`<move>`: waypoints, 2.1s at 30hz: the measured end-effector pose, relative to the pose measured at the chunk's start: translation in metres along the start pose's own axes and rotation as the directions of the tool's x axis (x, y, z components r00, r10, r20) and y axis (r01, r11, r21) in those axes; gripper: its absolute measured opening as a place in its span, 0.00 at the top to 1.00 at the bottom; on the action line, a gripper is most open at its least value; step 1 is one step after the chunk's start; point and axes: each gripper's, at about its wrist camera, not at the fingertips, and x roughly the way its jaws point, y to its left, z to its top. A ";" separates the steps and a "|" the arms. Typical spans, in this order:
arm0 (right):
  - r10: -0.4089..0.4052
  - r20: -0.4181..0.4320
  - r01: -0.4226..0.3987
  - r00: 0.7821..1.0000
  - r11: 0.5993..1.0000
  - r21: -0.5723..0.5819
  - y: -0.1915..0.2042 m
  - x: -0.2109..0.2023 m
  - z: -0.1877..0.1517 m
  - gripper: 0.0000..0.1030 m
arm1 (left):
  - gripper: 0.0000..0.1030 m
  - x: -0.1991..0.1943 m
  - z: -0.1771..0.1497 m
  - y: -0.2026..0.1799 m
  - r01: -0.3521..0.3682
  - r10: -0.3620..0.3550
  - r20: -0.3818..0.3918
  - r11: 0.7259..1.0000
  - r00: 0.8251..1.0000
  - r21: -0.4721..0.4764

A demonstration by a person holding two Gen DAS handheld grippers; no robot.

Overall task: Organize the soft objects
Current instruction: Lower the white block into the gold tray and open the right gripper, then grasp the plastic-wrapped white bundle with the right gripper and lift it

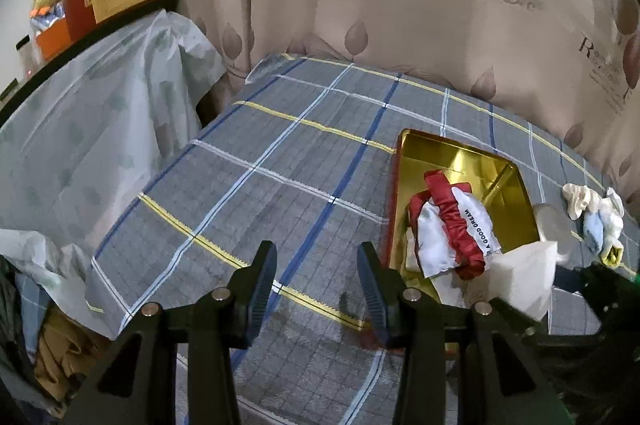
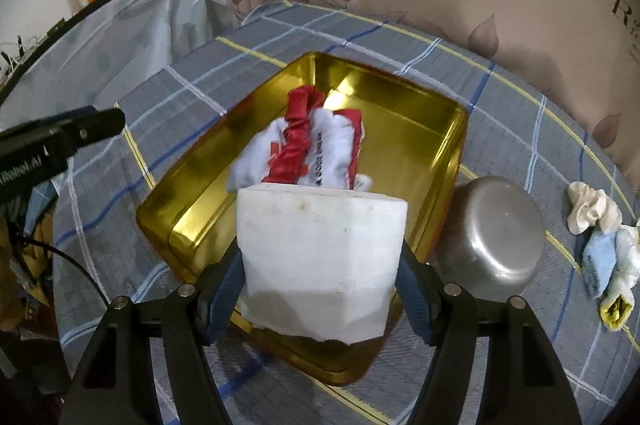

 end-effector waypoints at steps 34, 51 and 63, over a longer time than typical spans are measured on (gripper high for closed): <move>-0.093 0.135 0.080 0.987 0.992 0.100 -0.090 -0.093 -0.004 0.14 | 0.59 0.004 -0.004 -0.010 -0.009 0.009 0.005 1.000 1.000 0.026; -0.313 0.007 0.294 0.950 0.899 0.324 -0.307 -0.103 -0.066 0.15 | 0.59 0.010 -0.012 -0.036 -0.007 0.009 -0.019 0.992 1.000 0.129; -0.268 -0.058 0.271 0.962 0.897 0.350 -0.370 -0.043 -0.061 0.24 | 0.59 0.001 0.001 -0.103 0.108 -0.097 -0.060 0.964 0.994 0.242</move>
